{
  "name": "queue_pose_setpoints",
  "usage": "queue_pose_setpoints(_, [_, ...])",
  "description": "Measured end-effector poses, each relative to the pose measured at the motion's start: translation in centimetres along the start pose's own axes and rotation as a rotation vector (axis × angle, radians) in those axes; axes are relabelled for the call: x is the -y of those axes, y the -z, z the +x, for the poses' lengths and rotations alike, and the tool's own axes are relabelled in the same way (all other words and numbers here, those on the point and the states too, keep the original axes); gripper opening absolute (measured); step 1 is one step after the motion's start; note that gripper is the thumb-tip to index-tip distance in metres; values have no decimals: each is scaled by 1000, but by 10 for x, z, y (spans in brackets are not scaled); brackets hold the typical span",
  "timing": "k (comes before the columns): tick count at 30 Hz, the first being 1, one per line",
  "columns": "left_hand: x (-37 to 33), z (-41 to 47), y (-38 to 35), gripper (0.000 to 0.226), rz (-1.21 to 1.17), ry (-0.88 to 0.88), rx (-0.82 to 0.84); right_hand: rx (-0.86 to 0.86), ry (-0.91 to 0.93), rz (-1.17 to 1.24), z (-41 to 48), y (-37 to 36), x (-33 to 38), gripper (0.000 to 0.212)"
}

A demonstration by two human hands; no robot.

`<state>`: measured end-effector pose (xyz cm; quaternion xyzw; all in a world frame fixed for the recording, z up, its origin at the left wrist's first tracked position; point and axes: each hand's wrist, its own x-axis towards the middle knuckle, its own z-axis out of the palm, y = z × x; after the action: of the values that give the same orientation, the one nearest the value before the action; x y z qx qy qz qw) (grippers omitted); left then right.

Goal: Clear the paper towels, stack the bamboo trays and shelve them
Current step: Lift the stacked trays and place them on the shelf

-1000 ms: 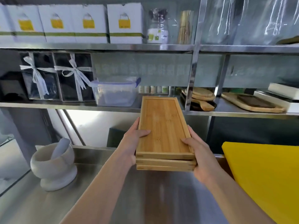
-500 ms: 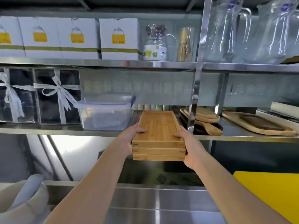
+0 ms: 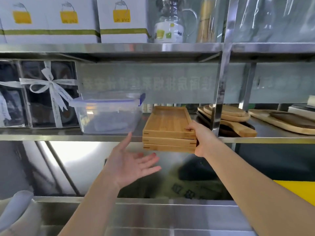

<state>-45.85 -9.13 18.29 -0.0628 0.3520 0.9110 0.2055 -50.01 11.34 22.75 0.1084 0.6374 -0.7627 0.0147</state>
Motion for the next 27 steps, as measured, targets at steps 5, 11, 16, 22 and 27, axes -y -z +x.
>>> queue_pose_setpoints(5, [17,5,-25,97,-46,74,17,-44,-39,-12,8,-5,10,10])
queue_pose_setpoints(11, [20,22,-67,46,-91,-65,108,33,-125,-79,9,3,12,31])
queue_pose_setpoints(16, [15,29,-79,20,5,-118,34,-34,60,-136,7,17,-2,51])
queue_pose_setpoints(22, [17,27,-75,18,213,-56,49,159,594,-403,8,25,-10,76])
queue_pose_setpoints(27, [26,17,-27,34,928,-604,-592,169,629,-686,13,32,-19,84])
